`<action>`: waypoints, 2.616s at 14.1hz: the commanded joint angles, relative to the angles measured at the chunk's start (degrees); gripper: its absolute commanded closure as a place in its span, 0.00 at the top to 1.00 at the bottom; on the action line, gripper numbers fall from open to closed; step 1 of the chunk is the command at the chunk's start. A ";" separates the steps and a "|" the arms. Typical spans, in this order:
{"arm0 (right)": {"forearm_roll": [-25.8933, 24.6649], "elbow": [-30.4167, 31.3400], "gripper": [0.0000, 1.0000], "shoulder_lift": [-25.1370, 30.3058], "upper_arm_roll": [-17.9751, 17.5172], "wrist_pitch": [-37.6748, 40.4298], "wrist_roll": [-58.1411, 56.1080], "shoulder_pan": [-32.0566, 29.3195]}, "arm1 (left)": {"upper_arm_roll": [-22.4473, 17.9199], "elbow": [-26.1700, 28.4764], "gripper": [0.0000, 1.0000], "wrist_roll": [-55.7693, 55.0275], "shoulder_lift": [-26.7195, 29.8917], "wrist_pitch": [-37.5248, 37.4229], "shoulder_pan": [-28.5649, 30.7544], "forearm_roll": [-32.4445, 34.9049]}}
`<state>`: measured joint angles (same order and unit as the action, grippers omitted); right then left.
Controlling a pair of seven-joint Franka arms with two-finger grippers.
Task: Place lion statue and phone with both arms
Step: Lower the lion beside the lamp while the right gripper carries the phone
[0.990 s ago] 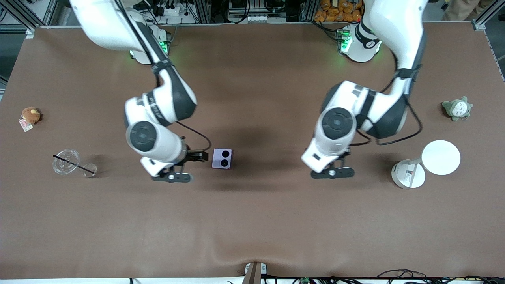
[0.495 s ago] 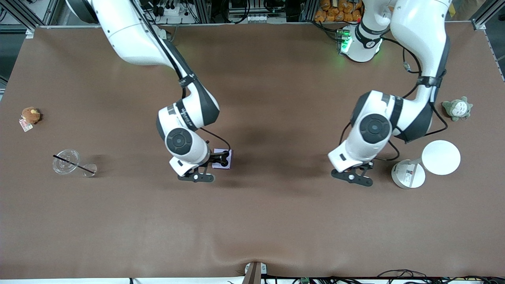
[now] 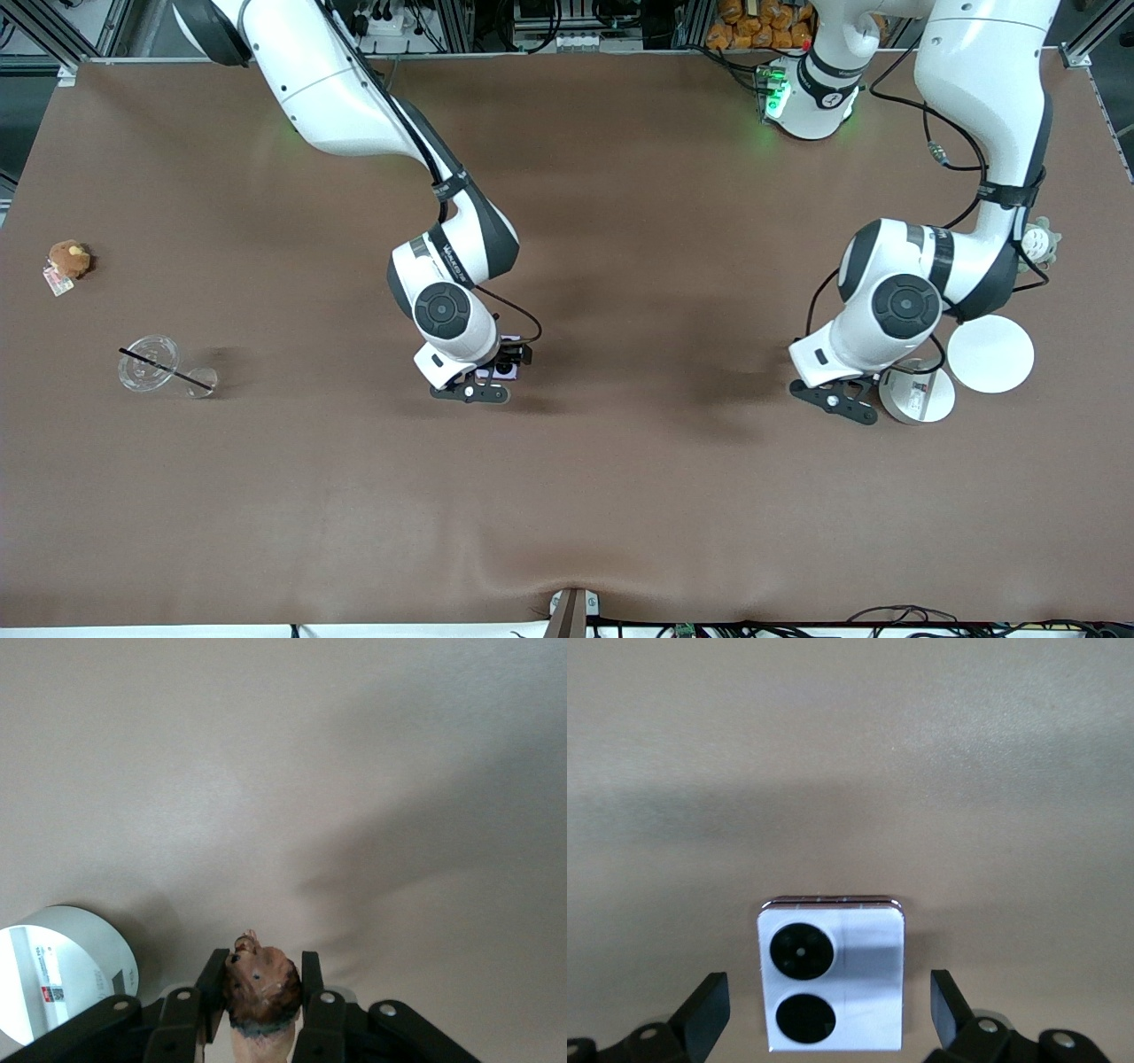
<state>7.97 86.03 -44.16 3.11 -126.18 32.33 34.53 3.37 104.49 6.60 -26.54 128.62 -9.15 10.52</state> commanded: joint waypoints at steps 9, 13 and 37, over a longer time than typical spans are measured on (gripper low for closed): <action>0.03 1.42 1.00 -2.78 0.41 -2.93 3.79 0.89 | 0.49 0.89 0.00 3.94 -3.78 6.56 5.28 1.52; -0.23 1.60 0.83 -2.69 0.50 -3.02 4.32 1.86 | 0.49 0.89 0.00 6.23 -4.83 8.31 6.51 1.60; -1.28 10.03 0.26 6.45 5.42 3.41 -29.69 -28.20 | 2.16 -17.98 1.00 2.72 3.86 -23.12 6.42 -11.40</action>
<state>7.66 94.57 -38.14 9.47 -120.94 3.18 8.05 4.74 90.95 11.14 -23.19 110.82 -2.64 0.39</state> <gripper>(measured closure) 0.159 0.000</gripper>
